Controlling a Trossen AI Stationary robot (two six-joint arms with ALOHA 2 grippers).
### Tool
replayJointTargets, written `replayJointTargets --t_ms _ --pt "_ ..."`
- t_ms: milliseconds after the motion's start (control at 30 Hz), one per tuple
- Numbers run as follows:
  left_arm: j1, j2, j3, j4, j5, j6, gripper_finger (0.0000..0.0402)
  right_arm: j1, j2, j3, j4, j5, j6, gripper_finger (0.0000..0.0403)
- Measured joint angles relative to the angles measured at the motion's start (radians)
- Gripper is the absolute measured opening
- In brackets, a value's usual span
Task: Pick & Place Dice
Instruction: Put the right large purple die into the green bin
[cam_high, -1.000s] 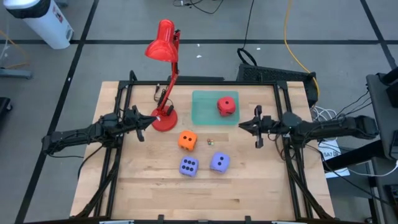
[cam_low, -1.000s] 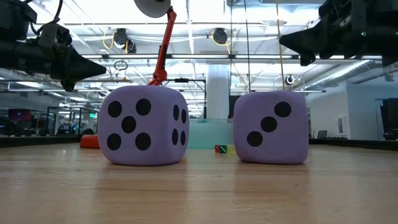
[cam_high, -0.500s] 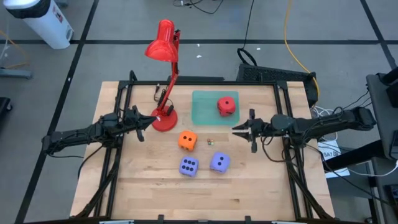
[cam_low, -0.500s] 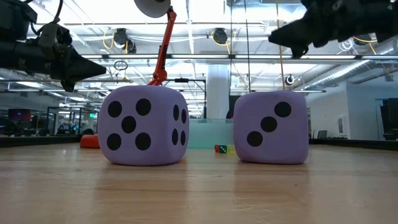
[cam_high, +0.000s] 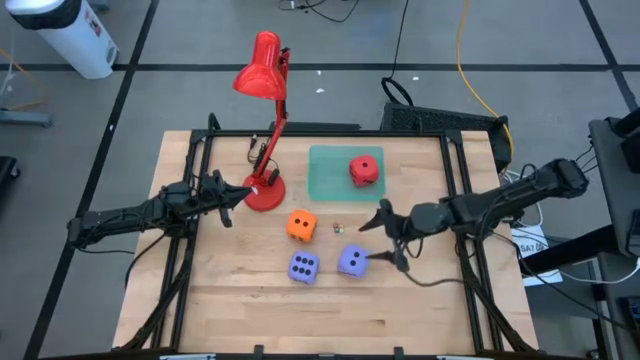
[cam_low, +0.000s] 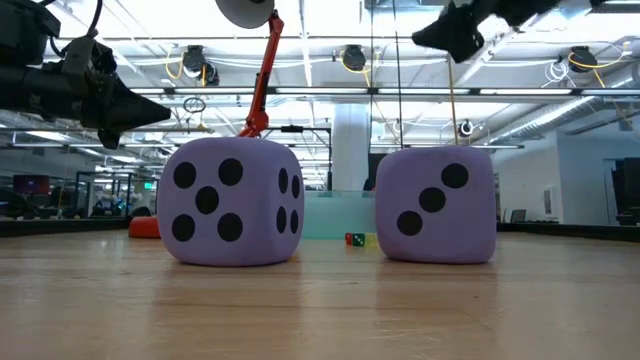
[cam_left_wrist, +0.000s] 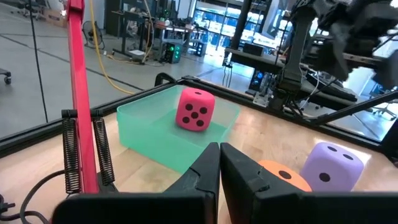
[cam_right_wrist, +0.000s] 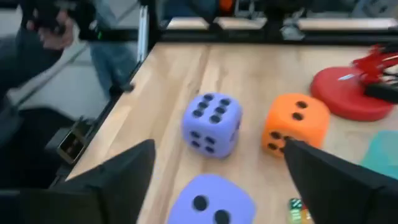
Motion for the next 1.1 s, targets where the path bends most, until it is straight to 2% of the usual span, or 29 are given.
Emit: replayJointTargets --t_ms 133,333,500,667,733,900,1100 --pt "0.0 0.0 0.0 0.0 0.001 -0.01 0.0021 0.036 0.09 0.121 -0.156 0.034 -0.002 0.0394" --pt "0.0 0.0 0.0 -0.003 0.008 -0.031 0.0021 0.031 0.275 0.356 -0.499 0.055 0.021 0.0398" --pt "0.0 0.0 0.0 -0.005 0.053 -0.036 0.0021 0.023 0.399 0.491 -0.648 0.025 -0.082 0.0399" --pt "0.0 0.0 -0.001 -0.005 0.061 -0.052 0.0021 -0.017 0.47 0.602 -0.848 0.061 -0.099 0.0399" --pt "0.0 0.0 -0.001 -0.004 0.061 -0.052 0.0021 -0.027 0.478 0.616 -0.849 0.042 -0.148 0.04" --pt "0.0 0.0 -0.001 -0.004 0.059 -0.048 0.0021 -0.03 0.476 0.623 -0.818 -0.096 -0.342 0.04" --pt "0.0 0.0 -0.001 -0.004 0.055 -0.044 0.0021 -0.015 0.479 0.622 -0.799 -0.104 -0.553 0.04"
